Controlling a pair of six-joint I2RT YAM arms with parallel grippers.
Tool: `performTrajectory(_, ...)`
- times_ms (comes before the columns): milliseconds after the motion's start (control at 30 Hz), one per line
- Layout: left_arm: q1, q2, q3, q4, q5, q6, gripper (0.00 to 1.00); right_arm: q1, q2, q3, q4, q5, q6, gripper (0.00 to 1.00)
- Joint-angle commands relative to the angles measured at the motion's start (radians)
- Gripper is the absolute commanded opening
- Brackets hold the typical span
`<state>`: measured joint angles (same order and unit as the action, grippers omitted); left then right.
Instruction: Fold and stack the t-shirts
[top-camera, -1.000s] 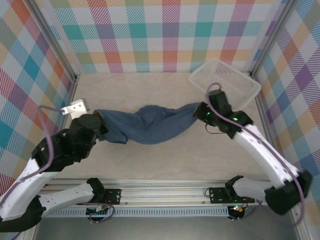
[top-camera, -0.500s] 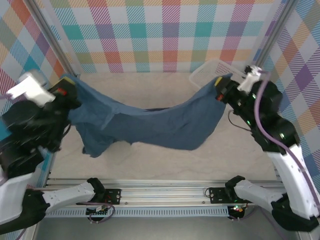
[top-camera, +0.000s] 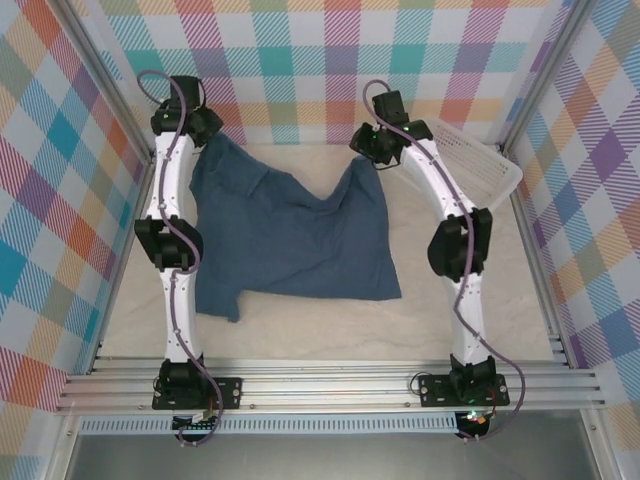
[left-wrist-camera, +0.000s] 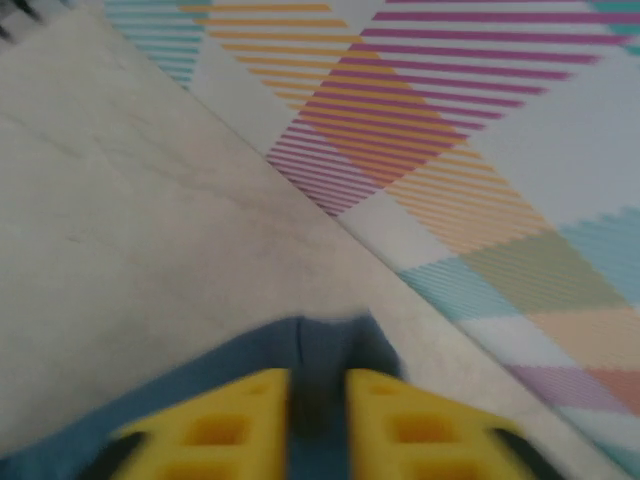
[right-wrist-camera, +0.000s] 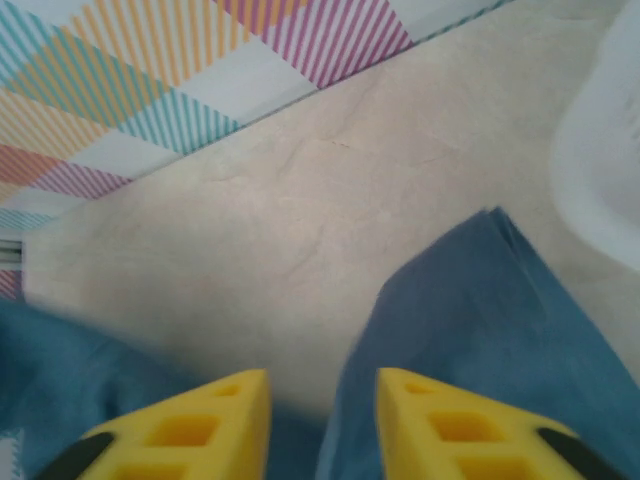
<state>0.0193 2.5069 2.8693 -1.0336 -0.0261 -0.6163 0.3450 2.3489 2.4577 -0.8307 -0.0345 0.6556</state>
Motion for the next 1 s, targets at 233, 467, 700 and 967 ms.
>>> performTrajectory(233, -0.073, -0.842, -1.150, -0.008, -0.063, -0.053, 0.53, 0.059, -0.493, -0.724, 0.061, -0.066, 0.055, 0.44)
performTrajectory(467, 0.035, -1.062, -1.743, 0.040, 0.030, -0.059, 0.51, 0.112, -0.709, -1.222, 0.188, -0.144, 0.154, 0.37)
performTrajectory(700, 0.040, -0.980, -1.830, 0.153, 0.029, -0.006, 0.52, 0.135, -0.588, -1.253, 0.192, -0.143, 0.124, 0.39)
performTrajectory(967, 0.040, -0.976, -1.872, 0.101, -0.100, 0.003, 0.48, 0.135, -0.490, -1.227, 0.122, -0.099, 0.134, 0.37)
